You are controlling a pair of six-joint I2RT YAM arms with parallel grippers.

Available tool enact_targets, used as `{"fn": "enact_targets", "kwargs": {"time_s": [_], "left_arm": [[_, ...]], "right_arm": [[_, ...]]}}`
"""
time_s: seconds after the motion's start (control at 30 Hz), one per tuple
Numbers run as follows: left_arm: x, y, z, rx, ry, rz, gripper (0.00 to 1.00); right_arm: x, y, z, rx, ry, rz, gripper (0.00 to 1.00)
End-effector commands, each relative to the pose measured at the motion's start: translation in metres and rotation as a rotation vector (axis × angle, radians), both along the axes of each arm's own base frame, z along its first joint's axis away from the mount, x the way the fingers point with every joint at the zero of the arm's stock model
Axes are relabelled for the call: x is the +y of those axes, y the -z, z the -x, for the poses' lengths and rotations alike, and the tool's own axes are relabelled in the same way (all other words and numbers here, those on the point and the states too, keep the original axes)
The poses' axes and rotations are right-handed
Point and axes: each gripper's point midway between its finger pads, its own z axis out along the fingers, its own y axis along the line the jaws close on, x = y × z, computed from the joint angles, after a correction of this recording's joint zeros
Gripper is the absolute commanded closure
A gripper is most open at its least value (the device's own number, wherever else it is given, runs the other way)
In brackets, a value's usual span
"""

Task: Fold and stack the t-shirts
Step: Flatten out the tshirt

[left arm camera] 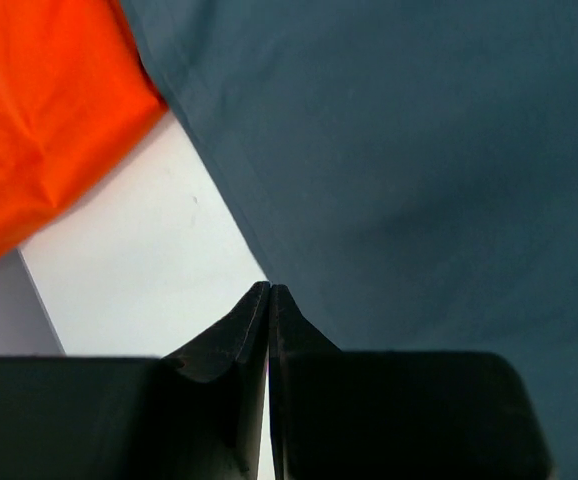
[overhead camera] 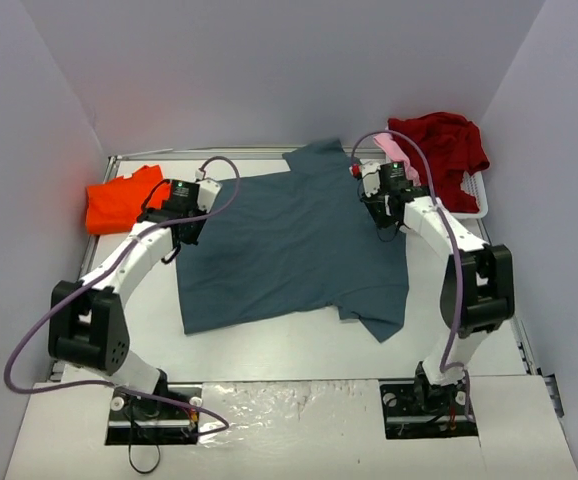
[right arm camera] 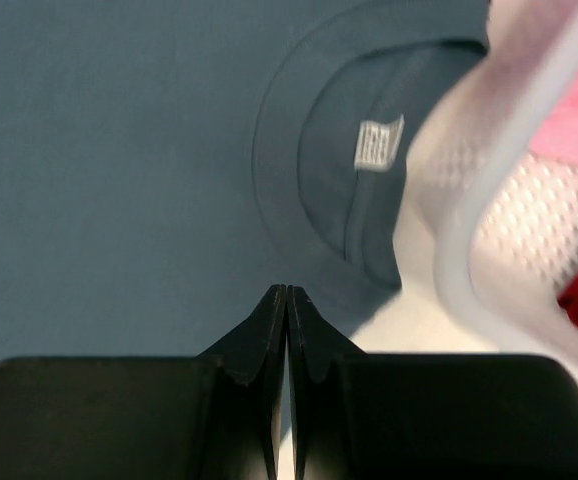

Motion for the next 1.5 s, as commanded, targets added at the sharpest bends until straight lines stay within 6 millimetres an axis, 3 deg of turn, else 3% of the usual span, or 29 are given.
{"fn": "enact_targets", "kwargs": {"time_s": [0.0,0.03,0.1,0.13,0.17,0.3,0.33,0.5,0.53,0.6,0.7,0.73,1.07,1.1,1.47], "left_arm": [[-0.009,-0.02,-0.046,-0.108,-0.066,0.032,0.98],[-0.011,-0.025,-0.056,-0.125,-0.077,0.037,0.98],[-0.012,-0.011,-0.068,-0.106,-0.117,0.039,0.98],[-0.014,-0.004,-0.077,-0.094,-0.126,0.039,0.98],[-0.013,0.0,-0.081,-0.089,-0.147,0.038,0.98],[-0.008,0.017,-0.096,-0.064,-0.214,0.003,0.98],[-0.008,0.03,-0.098,-0.032,-0.217,-0.008,0.98],[-0.001,0.034,-0.123,-0.047,-0.278,-0.054,0.98],[-0.003,0.049,-0.122,-0.012,-0.297,-0.048,0.98],[-0.004,0.059,-0.129,0.014,-0.314,-0.059,0.98],[-0.002,0.062,-0.14,0.018,-0.346,-0.074,0.98],[0.0,0.076,-0.137,0.058,-0.354,-0.096,0.98],[0.013,0.096,-0.145,0.098,-0.412,-0.161,0.98],[0.014,0.106,-0.141,0.132,-0.41,-0.18,0.98],[0.016,0.101,-0.164,0.155,-0.406,-0.182,0.98]], "right_arm": [[0.012,0.003,-0.024,0.007,-0.016,-0.011,1.0],[0.014,0.02,-0.027,0.053,-0.018,-0.001,1.0],[0.02,0.018,-0.042,0.051,-0.027,-0.006,1.0],[0.021,0.034,-0.043,0.096,-0.032,0.005,1.0],[0.024,0.029,-0.052,0.082,-0.036,0.001,1.0],[0.029,0.046,-0.062,0.111,-0.055,0.01,1.0],[0.029,0.048,-0.063,0.115,-0.057,0.014,1.0],[0.031,0.056,-0.074,0.119,-0.066,0.016,1.0],[0.032,0.057,-0.076,0.118,-0.068,0.018,1.0],[0.032,0.06,-0.079,0.122,-0.07,0.018,1.0],[0.033,0.068,-0.08,0.135,-0.075,0.022,1.0],[0.032,0.07,-0.08,0.139,-0.076,0.022,1.0],[0.027,0.105,-0.076,0.205,-0.077,0.041,1.0],[0.025,0.108,-0.076,0.21,-0.075,0.043,1.0],[0.012,0.118,-0.065,0.248,-0.045,0.056,1.0]]}}
